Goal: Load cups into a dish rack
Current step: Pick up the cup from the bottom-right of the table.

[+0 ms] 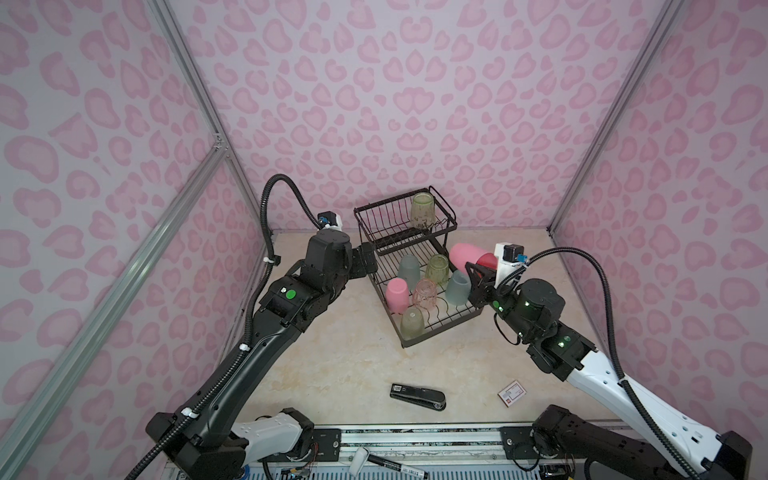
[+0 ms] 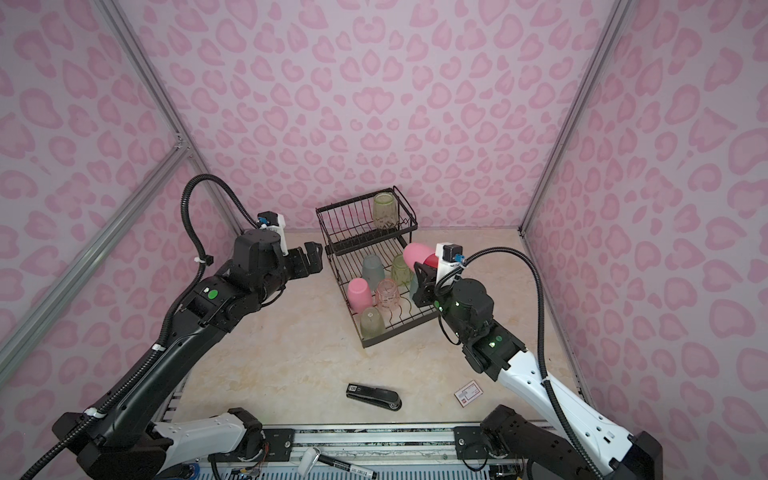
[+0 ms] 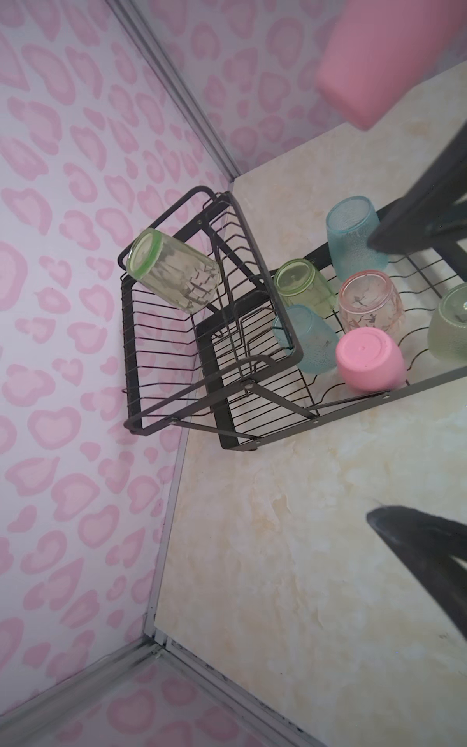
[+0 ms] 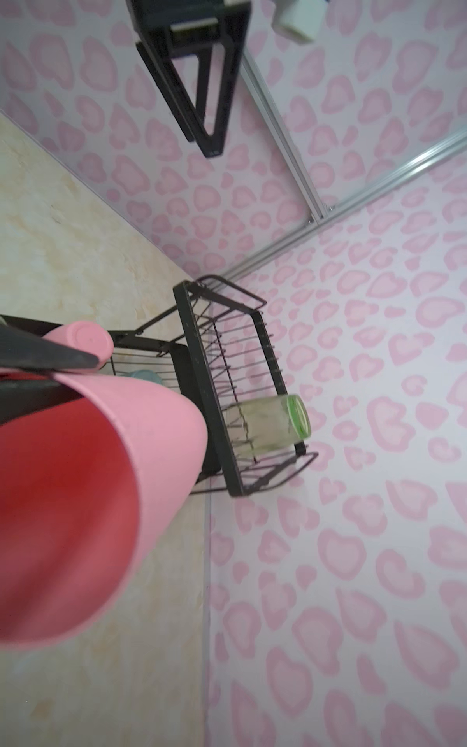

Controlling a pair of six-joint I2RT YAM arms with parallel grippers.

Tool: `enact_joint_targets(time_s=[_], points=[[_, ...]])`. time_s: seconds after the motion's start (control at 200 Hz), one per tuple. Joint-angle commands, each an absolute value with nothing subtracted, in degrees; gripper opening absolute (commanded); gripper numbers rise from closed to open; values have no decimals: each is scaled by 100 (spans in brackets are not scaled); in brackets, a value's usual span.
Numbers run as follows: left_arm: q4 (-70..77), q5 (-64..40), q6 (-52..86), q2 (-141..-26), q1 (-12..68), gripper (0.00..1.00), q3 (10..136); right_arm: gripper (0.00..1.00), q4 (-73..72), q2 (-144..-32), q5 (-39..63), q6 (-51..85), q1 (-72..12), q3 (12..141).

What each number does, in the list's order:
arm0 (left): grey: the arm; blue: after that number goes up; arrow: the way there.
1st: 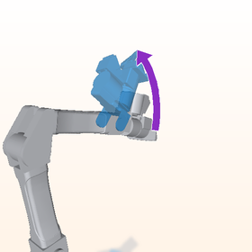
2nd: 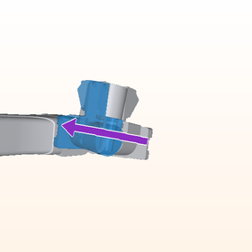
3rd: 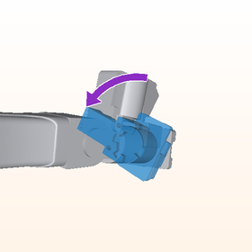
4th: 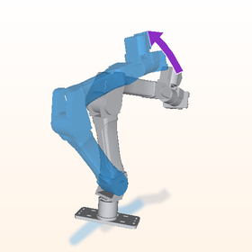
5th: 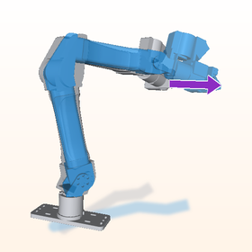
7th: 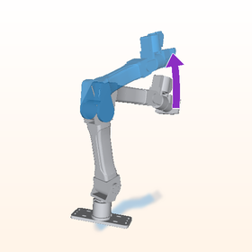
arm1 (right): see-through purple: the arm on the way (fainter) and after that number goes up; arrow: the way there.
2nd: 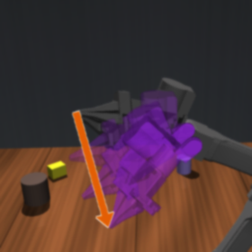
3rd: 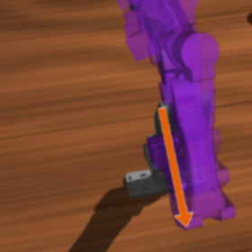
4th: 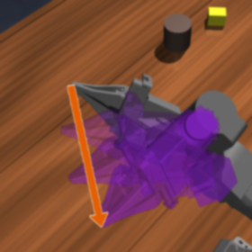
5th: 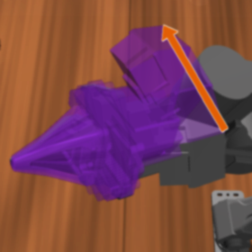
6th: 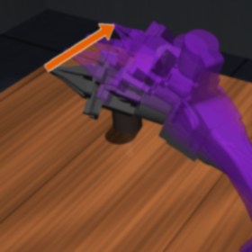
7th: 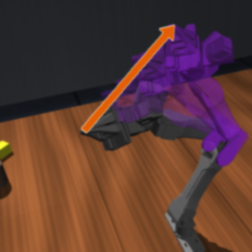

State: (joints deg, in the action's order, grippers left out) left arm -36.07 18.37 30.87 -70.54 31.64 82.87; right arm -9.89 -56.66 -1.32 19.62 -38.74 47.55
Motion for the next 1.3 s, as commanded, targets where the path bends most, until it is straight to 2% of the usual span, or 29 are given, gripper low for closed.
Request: enact_joint_targets(time_s=[0.0, 0.205, 0.495, 0.795, 1.06, 1.3], points=[[-4082, 1570, 3855, -7136, 3024, 98, 8536, 0, -2344, -6040, 673, 1621, -4115, 4679], [-4131, 239, 4801, -7088, 2597, 97, 8655, 0, -4233, -6656, 1121, 1558, -4450, 4245], [-3924, -797, 6229, -7137, 2426, 97, 8633, 0, -5140, -7245, 1233, 1177, -4780, 4243], [-3701, -1062, 7396, -6858, 2430, 97, 8371, 0, -5880, -7972, 1332, 1167, -4889, 4487], [-3236, -1274, 8177, -6855, 2408, 97, 8112, 0, -5961, -8682, 1551, 1105, -4887, 5122], [-2596, -1347, 8592, -7066, 2398, 96, 7942, 0, -6047, -8894, 1816, 1286, -4895, 5390]])
